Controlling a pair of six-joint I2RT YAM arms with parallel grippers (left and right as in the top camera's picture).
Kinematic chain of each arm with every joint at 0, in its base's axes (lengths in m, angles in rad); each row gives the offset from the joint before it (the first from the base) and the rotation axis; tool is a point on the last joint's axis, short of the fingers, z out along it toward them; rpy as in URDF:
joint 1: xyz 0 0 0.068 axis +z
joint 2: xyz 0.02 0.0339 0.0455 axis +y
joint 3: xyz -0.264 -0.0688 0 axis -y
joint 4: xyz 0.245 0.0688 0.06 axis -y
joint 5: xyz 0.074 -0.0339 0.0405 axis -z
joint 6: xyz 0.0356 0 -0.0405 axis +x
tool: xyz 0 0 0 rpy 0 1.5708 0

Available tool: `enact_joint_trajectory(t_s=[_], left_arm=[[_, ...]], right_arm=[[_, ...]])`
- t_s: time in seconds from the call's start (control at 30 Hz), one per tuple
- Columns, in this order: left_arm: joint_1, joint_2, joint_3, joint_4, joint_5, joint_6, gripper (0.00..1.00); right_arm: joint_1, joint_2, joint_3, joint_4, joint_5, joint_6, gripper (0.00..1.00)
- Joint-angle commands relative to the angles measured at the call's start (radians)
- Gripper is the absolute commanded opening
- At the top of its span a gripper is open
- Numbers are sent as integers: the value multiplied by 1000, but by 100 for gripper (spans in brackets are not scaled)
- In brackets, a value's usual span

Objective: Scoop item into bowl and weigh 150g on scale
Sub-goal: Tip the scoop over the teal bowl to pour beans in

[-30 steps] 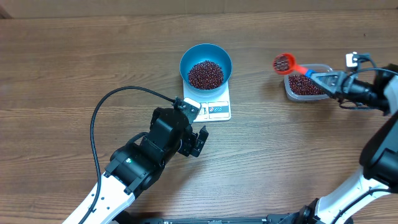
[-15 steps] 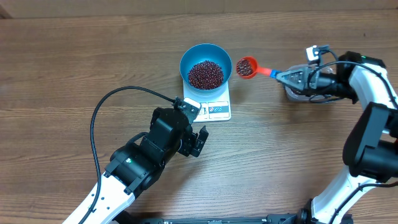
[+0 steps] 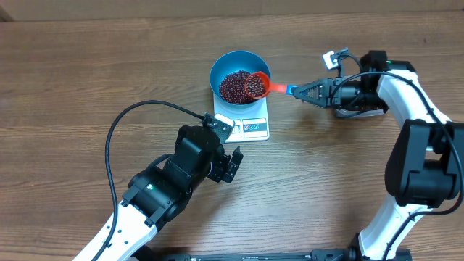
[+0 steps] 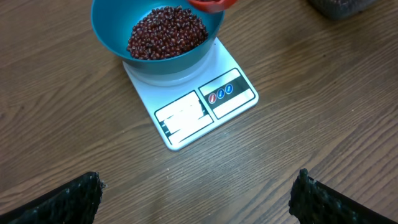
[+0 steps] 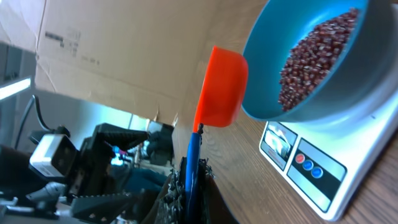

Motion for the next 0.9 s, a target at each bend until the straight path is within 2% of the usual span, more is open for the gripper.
enact_joint_trajectory(t_s=[0.0, 0.3, 0.67, 0.87], left_arm=[[5, 7, -1, 1, 12, 15, 100], [5, 7, -1, 1, 12, 15, 100], [5, 7, -1, 1, 12, 15, 99], [5, 7, -1, 1, 11, 16, 100]], right_arm=[[13, 4, 14, 28, -39, -2, 4], [19, 4, 22, 120, -39, 6, 4], [38, 4, 22, 357, -39, 314, 4], [72, 4, 23, 451, -28, 343, 4]])
